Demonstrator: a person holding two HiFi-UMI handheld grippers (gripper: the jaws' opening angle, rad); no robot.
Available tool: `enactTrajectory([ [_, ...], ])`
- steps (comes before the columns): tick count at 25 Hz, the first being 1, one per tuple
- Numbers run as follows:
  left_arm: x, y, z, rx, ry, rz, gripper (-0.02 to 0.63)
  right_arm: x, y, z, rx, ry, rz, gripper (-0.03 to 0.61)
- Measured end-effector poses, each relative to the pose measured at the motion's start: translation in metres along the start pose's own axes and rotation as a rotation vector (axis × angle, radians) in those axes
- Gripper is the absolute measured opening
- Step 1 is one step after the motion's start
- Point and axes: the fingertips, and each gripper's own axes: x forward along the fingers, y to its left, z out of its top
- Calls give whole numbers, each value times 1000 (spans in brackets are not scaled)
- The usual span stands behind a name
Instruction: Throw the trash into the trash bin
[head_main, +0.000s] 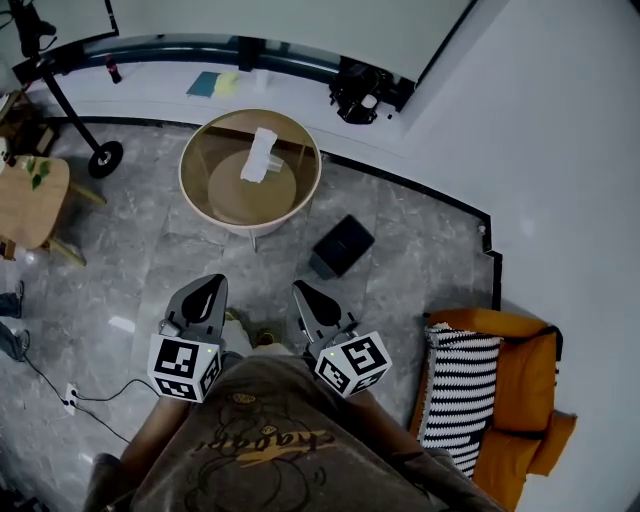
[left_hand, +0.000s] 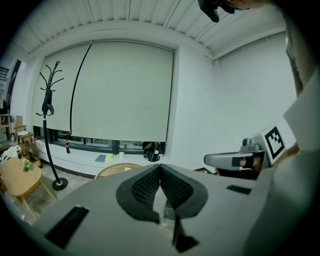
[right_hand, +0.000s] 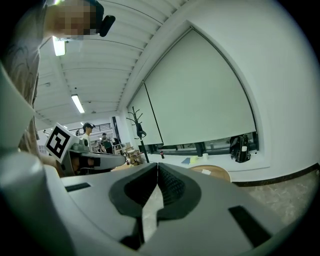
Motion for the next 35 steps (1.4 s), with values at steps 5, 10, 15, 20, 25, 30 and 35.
enactTrajectory([
  [5,15,11,1,-3,-3,4,19,16,-10,4,-5,-8,6,18],
  [10,41,24,3,-7,-7,-9,20,34,-32,7,-1,-19,-30,19],
  [15,68,37,13,0,-8,-24,20,52,-50,14,19,-28,-52,18],
  [20,95,60,21,6,-10,-29,19,86,-70,18,24,-27,-71,18],
  [25,127,90,33,-3,-5,-35,19,130,-83,29,18,-18,-65,19],
  [30,163,121,49,-7,0,-48,19,176,-100,41,15,6,-57,20],
  [35,198,154,74,-9,-4,-73,19,221,-116,67,6,-1,-73,18],
])
